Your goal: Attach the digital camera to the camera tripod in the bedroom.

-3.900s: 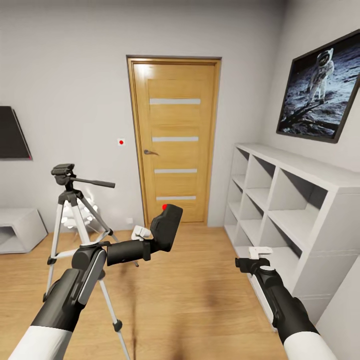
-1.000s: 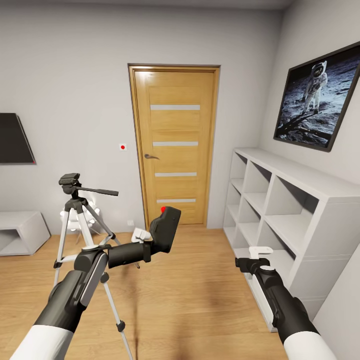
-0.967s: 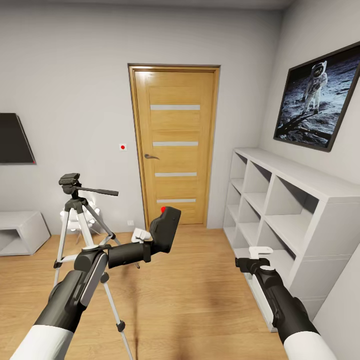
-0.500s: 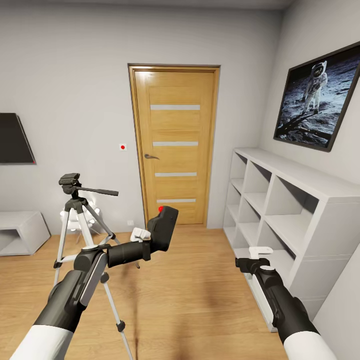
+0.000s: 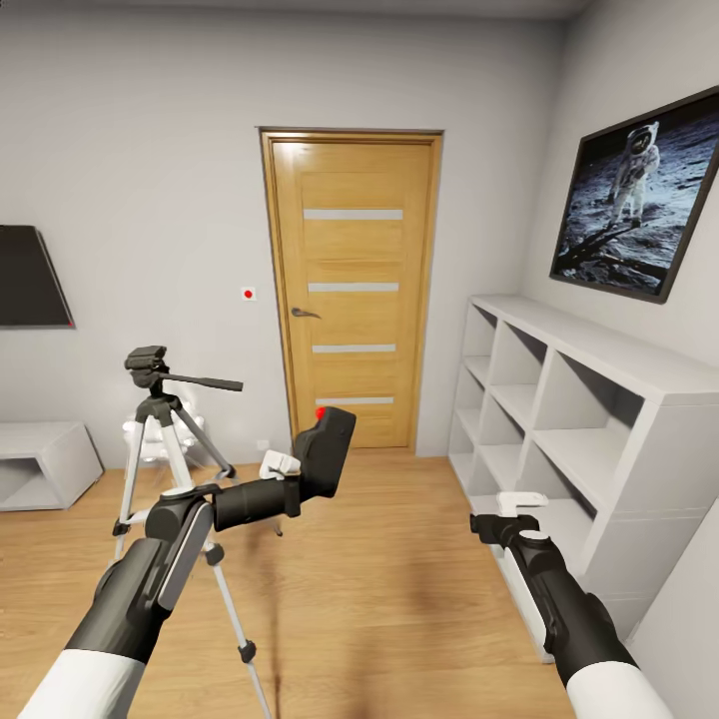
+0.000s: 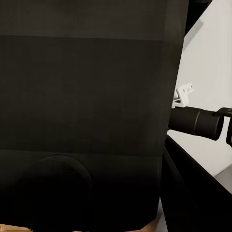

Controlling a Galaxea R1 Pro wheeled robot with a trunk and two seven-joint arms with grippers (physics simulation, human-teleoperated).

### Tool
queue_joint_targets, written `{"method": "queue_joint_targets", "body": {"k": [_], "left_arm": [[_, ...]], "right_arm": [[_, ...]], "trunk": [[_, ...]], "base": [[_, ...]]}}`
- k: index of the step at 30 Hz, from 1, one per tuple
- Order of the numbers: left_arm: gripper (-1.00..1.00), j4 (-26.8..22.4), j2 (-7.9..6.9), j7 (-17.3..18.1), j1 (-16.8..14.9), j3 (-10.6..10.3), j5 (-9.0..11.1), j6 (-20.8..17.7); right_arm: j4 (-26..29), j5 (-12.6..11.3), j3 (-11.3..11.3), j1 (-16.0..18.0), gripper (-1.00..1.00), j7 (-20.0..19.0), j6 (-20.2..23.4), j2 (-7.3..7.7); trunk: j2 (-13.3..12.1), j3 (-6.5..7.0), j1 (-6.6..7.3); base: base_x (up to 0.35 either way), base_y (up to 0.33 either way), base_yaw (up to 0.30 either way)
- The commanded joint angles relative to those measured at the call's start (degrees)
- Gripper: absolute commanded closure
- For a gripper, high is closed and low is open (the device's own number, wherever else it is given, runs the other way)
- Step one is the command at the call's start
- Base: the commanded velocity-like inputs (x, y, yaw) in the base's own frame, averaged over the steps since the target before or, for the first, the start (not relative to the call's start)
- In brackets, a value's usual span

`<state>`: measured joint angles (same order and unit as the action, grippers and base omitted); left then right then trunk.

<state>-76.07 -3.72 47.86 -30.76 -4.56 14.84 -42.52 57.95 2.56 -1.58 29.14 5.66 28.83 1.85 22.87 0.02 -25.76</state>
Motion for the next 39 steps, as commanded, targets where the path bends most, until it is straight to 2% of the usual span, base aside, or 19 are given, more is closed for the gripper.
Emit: {"method": "queue_joint_targets", "body": {"k": [1, 6, 16, 39], "left_arm": [[1.0, 0.0, -0.05, 0.0, 0.0, -0.1, 0.4, -0.3], [1.0, 0.0, -0.05, 0.1, 0.0, -0.1, 0.4, -0.1], [1.0, 0.0, -0.05, 0.1, 0.0, -0.1, 0.4, 0.2], [1.0, 0.0, -0.05, -0.1, 0.0, -0.1, 0.3, 0.4]], "right_arm": [[0.1, 0.3, 0.0, 0.0, -1.0, 0.0, 0.4, -0.01], [0.2, 0.2, 0.1, 0.0, -1.0, 0.1, 0.7, -0.07], [0.2, 0.1, 0.0, 0.0, -1.0, 0.2, 1.4, -0.11], [0.1, 0.1, 0.0, 0.0, -1.0, 0.2, 1.5, -0.09]], "trunk": [[0.1, -0.02, -0.02], [0.1, -0.02, -0.02], [0.1, -0.02, -0.02], [0.1, -0.02, -0.02]], "base": [[0.0, 0.292, 0.0], [0.0, 0.207, 0.0], [0.0, 0.033, 0.028], [0.0, 0.001, 0.257]]}}
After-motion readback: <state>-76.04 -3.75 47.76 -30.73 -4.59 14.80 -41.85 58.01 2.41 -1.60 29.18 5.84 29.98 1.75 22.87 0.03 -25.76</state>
